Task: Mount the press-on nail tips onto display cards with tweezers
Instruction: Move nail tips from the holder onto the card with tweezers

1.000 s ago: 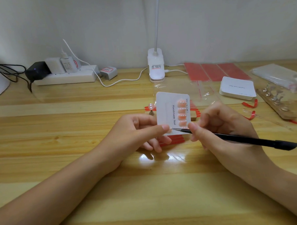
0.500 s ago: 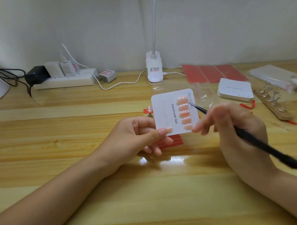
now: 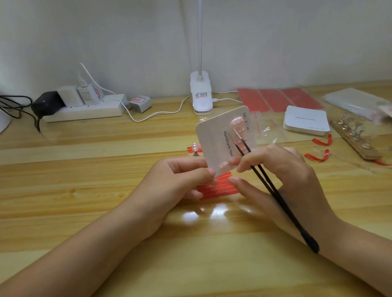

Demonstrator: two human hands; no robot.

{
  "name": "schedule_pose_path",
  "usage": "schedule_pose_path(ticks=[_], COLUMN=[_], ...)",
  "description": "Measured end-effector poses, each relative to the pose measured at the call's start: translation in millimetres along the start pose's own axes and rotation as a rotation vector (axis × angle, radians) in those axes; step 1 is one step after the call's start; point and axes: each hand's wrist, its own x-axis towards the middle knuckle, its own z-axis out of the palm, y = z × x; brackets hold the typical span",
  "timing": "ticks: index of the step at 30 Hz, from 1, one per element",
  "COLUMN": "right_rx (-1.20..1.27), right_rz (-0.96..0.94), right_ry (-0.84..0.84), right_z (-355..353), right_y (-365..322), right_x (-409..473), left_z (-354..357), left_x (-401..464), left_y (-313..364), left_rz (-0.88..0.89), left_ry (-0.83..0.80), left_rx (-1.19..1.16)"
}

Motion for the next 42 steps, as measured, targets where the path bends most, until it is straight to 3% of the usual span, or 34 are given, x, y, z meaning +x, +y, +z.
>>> schedule_pose_path(ticks=[5,11,23,34,42], right_rx=[0.023,0.140,0.121,0.072,0.068], right_rz=[-0.001,-0.018,-0.007,0.027,0.001], right_ry=[0.023,-0.038,-0.004,0.084,0.031], right_z=[0,-2,-1,1,-2], right_y=[-1,1,2,-2,-4], right_x=[0,0,-1,-1,3], left_z=[8,10,10,16,15], left_x=[-5,-7,-7,-11,-11], left_y=[1,0,-1,0,-1], left_rz=[-0.059,-0.093,-0.079,-0.021,-0.019], left_ry=[-0.117,-0.096,-0.201,-0.175,-0.160], left_rx=[-0.138,-0.170,-0.265,-0.220,-0.219])
